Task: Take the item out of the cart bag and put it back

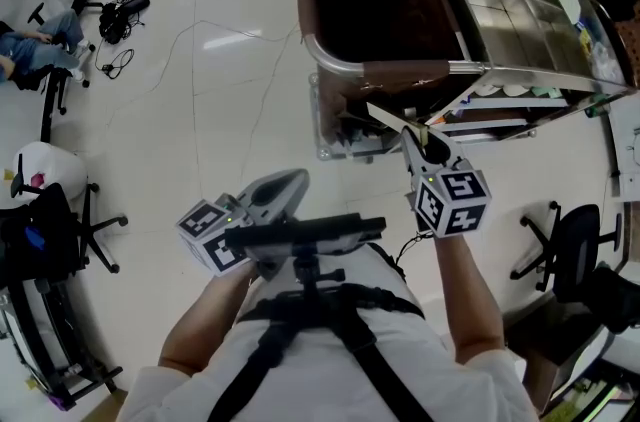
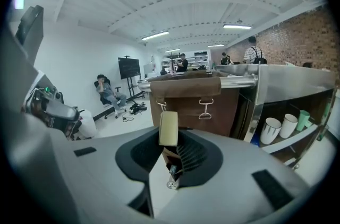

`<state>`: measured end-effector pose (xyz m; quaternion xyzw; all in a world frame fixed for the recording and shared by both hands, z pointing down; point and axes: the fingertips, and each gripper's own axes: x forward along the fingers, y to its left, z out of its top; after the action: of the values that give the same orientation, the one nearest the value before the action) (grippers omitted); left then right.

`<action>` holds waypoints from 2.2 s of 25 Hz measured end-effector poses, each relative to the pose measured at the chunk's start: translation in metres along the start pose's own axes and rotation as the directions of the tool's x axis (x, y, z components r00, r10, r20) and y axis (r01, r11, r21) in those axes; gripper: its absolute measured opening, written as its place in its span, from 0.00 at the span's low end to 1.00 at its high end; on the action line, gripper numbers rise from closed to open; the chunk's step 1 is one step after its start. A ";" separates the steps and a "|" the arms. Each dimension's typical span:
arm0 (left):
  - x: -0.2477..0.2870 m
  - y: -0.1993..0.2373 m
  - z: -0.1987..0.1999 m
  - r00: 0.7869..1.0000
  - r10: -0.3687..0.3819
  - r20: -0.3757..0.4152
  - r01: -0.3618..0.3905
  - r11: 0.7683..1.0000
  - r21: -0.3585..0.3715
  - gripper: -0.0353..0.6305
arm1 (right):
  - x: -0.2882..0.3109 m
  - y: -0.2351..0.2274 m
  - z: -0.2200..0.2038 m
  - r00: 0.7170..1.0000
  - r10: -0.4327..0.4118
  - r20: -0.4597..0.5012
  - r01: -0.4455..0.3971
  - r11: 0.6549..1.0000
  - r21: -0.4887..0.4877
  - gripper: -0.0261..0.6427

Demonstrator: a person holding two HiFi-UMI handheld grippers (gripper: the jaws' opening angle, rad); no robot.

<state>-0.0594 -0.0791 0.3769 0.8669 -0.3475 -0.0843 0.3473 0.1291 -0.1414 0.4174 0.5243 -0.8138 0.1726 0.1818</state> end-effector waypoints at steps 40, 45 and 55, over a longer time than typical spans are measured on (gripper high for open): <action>-0.006 0.003 0.003 1.000 0.017 0.026 -0.017 1.000 -0.010 0.06 | 0.094 -0.001 -0.052 0.974 -0.029 -0.225 0.016 0.998 -0.060 0.16; -0.006 0.004 0.002 0.999 0.019 0.030 -0.019 1.000 -0.014 0.06 | 0.103 -0.003 -0.057 0.969 -0.039 -0.244 0.027 0.998 -0.053 0.16; -0.008 0.006 0.003 0.999 0.027 0.029 -0.026 1.000 -0.014 0.06 | 0.114 -0.001 -0.064 0.960 -0.039 -0.276 0.028 0.999 -0.045 0.17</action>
<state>-0.0698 -0.0791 0.3779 0.8585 -0.3634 -0.0948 0.3493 0.0934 -0.2013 0.5278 0.5050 -0.7748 0.2246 0.3070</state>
